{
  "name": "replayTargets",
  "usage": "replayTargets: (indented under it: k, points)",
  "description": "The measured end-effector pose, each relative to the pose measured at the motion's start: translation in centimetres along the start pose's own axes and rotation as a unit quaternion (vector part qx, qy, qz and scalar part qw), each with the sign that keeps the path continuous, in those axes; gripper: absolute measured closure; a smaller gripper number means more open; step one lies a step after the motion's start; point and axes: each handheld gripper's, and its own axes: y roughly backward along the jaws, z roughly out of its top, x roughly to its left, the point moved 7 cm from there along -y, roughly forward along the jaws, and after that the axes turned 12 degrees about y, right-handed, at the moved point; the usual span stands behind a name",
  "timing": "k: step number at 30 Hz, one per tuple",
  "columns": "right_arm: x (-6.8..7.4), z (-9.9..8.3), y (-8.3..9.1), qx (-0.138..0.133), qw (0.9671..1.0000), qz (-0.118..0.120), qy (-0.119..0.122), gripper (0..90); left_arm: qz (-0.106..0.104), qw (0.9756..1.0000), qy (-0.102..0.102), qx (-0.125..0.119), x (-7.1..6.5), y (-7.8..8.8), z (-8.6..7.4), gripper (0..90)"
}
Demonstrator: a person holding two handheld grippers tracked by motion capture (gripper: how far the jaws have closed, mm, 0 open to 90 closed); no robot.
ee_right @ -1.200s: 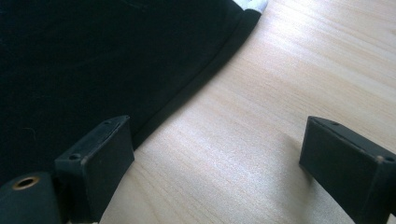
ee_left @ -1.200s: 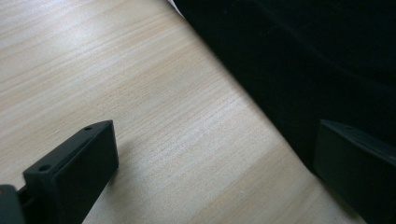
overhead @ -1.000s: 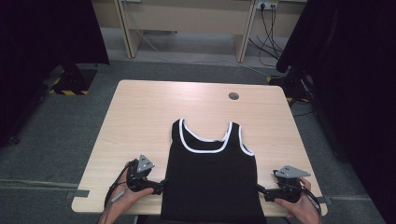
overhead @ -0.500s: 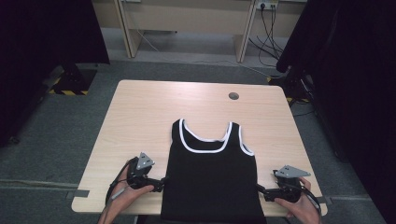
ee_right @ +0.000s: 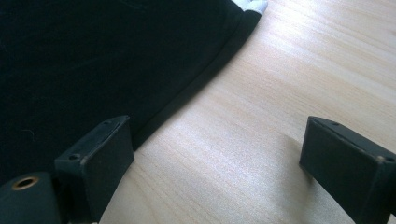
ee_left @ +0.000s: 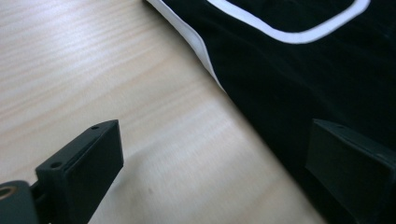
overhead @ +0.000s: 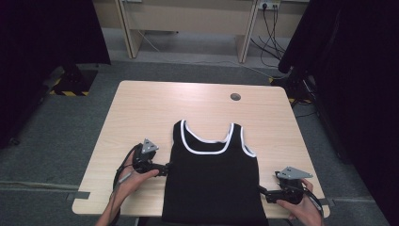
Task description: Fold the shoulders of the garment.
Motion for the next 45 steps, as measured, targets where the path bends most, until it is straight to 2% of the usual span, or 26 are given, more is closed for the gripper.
replayTargets:
  k: [9, 18, 20, 24, 27, 31, 36, 40, 42, 45]
  points:
    - [0.0, 0.1, -0.1, 0.000, 1.0000, 0.000, 0.001, 10.0, 0.000, 0.9999, 0.004, -0.013, 0.0, -1.9, 3.2, 4.8]
    - [0.0, 0.1, -0.1, 0.000, 1.0000, 0.001, 0.001, 9.9, -0.001, 0.9999, 0.009, -0.011, -0.1, -3.7, 5.3, 6.6]
    - [0.0, 0.1, -0.1, 0.000, 1.0000, 0.001, 0.001, 9.9, 0.002, 1.0000, 0.004, -0.005, -0.1, -4.2, 5.8, 6.8]
    - [0.0, 0.1, -0.1, 0.000, 1.0000, 0.001, 0.001, 9.9, 0.005, 0.9998, 0.018, -0.009, 0.3, -5.2, 7.3, 7.4]
    - [0.0, 0.1, -0.1, 0.000, 1.0000, 0.001, 0.001, 9.9, 0.015, 0.9999, 0.007, 0.002, 0.4, -6.3, 7.8, 8.5]
    - [0.0, 0.1, -0.1, 0.000, 1.0000, 0.002, 0.002, 9.9, 0.011, 0.9998, 0.015, 0.008, 0.5, -7.6, 8.5, 9.3]
    - [0.0, 0.1, -0.1, 0.000, 1.0000, 0.002, 0.003, 9.9, 0.022, 0.9995, 0.013, 0.019, 0.5, -9.2, 8.9, 11.2]
    - [0.0, 0.1, -0.1, 0.000, 1.0000, 0.002, 0.003, 9.9, 0.026, 0.9994, 0.016, 0.018, 0.6, -10.1, 9.3, 20.6]
    - [0.0, 0.1, -0.1, 0.000, 1.0000, 0.003, 0.003, 9.9, 0.032, 0.9994, 0.000, 0.016, 0.5, -10.4, 9.4, 32.4]
    - [0.0, 0.1, -0.1, 0.000, 1.0000, 0.003, 0.004, 9.9, 0.023, 0.9996, -0.010, 0.009, 0.0, -10.5, 9.6, 56.1]
